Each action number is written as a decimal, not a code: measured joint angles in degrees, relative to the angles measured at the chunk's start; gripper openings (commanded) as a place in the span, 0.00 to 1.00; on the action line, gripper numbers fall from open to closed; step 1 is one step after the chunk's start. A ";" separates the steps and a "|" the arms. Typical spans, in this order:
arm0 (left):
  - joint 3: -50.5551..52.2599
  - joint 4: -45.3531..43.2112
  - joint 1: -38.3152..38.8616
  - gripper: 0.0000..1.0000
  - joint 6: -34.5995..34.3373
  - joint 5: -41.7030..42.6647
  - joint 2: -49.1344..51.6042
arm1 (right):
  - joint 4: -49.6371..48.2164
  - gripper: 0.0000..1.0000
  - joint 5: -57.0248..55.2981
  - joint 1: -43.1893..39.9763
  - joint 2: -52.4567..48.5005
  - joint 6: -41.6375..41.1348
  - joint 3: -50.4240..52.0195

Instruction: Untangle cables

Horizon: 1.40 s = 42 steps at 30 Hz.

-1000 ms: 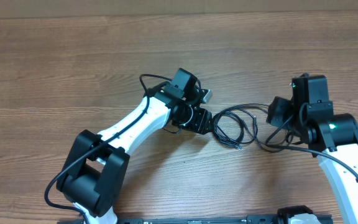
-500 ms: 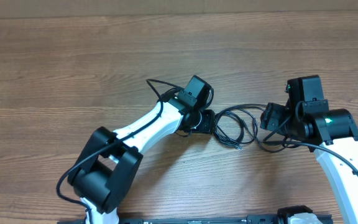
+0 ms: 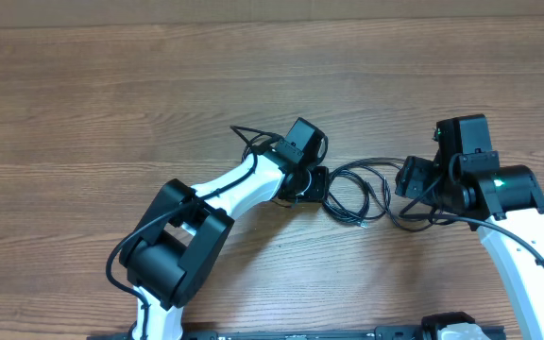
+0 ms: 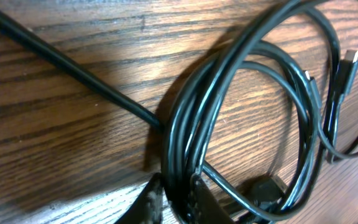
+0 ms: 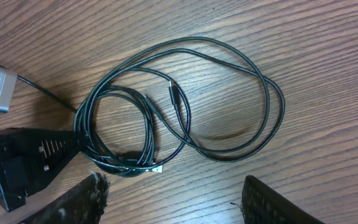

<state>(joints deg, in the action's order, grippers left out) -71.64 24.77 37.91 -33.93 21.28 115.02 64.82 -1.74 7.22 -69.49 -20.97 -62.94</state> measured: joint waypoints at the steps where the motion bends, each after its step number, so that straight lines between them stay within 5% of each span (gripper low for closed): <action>1: 0.00 0.02 0.00 0.04 -0.24 0.02 0.02 | 0.13 0.68 -0.02 0.00 0.00 0.00 0.00; 14: 0.00 2.80 -2.40 0.04 2.47 3.37 -0.79 | 1.95 0.69 3.48 0.00 -3.26 0.09 0.07; 27: -0.04 10.78 -4.59 0.04 8.83 6.69 -17.27 | -8.11 0.62 19.58 0.00 -11.91 4.57 7.48; 42: -0.04 -3.21 -8.20 0.04 8.83 36.50 -17.86 | -16.44 0.62 26.58 0.00 -13.07 7.13 10.99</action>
<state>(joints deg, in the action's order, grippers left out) -71.68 21.56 29.71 -25.10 57.78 97.17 48.38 24.84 7.22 -82.56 -13.85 -51.94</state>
